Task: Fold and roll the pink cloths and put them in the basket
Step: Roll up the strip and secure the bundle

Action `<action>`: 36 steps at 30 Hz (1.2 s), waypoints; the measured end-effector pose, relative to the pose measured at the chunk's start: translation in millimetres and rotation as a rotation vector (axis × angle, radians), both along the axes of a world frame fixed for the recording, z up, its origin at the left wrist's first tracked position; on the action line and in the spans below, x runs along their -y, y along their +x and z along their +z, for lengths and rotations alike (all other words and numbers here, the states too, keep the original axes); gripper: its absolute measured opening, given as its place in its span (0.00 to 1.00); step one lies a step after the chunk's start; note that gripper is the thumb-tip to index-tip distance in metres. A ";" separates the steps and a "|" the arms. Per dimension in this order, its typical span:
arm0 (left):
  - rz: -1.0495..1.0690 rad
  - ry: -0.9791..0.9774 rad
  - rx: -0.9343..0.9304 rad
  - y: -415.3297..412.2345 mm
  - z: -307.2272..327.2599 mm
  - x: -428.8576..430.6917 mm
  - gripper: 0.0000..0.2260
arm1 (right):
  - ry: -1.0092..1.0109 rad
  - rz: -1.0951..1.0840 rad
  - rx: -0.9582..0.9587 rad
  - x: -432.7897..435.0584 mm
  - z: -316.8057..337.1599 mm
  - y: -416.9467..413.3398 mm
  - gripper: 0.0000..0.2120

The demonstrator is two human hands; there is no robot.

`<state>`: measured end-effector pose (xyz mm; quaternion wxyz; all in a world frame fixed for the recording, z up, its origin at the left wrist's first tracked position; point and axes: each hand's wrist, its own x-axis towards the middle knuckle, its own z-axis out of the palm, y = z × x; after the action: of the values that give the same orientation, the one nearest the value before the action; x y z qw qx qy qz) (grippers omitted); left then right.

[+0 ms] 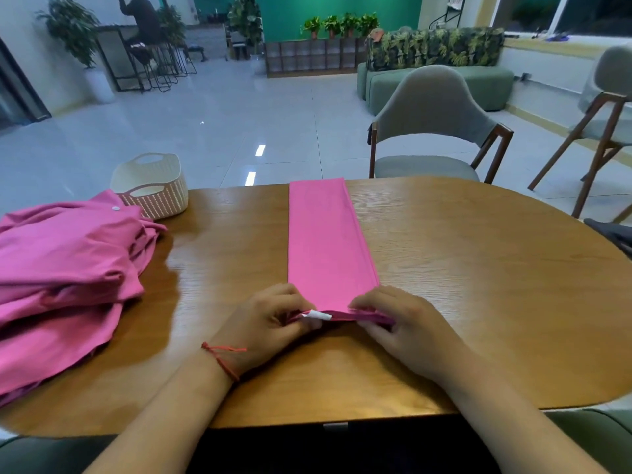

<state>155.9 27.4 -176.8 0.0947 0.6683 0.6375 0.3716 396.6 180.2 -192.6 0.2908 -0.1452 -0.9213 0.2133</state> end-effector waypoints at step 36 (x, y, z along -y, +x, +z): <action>0.099 0.011 -0.185 1.9 -12.5 8.7 0.05 | -0.077 -0.036 0.110 -0.9 3.7 2.2 0.08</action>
<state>157.9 18.8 -189.2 0.0132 0.6680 0.6736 0.3159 398.8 181.2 -188.9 0.2380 -0.1842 -0.9242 0.2351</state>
